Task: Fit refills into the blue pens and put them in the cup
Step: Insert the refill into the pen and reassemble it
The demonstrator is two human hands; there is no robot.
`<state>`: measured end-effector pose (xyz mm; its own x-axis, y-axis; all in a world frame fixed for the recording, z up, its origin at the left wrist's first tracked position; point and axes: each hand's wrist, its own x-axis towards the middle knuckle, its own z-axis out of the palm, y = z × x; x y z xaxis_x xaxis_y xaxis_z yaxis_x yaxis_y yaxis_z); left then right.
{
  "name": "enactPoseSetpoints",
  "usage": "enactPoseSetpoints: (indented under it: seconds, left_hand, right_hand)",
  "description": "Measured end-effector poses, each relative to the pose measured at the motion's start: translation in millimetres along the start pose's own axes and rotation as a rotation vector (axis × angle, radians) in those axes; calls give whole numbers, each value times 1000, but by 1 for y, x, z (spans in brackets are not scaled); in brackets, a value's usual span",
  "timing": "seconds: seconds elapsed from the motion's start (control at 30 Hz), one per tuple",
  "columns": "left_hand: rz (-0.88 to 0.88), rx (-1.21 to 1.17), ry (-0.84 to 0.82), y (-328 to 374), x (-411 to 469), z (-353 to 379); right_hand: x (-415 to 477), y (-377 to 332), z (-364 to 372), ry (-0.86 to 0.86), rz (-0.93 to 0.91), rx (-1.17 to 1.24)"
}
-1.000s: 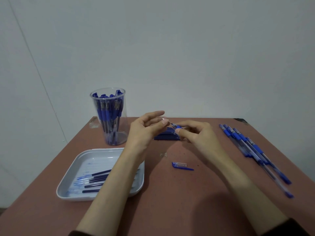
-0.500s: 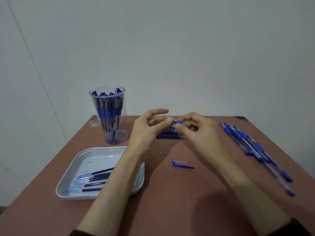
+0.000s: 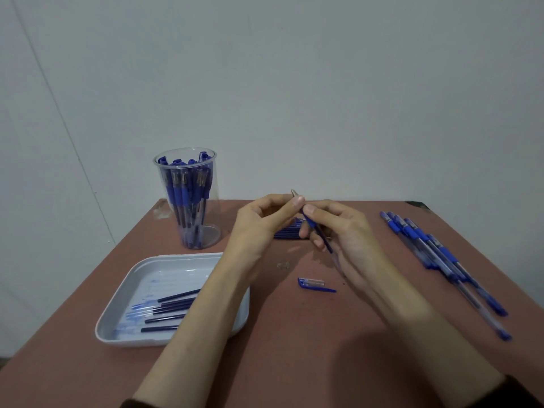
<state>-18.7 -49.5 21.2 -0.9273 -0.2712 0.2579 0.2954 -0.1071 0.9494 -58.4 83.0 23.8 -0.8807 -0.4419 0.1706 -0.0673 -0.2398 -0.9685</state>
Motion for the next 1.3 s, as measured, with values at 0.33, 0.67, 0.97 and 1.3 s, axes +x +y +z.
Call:
enactPoseSetpoints:
  seconds: [0.33, 0.67, 0.97, 1.3]
  left_hand:
    - [-25, 28, -74, 3, -3, 5]
    - [3, 47, 35, 5, -5, 7]
    - [-60, -88, -113, 16, -8, 6]
    - [-21, 211, -94, 9, -3, 7]
  right_hand:
    - [-4, -2, 4, -72, 9, 111]
    - [-1, 2, 2, 34, -27, -20]
    - [-4, 0, 2, -185, 160, 210]
    - [5, -4, -9, -59, 171, 224]
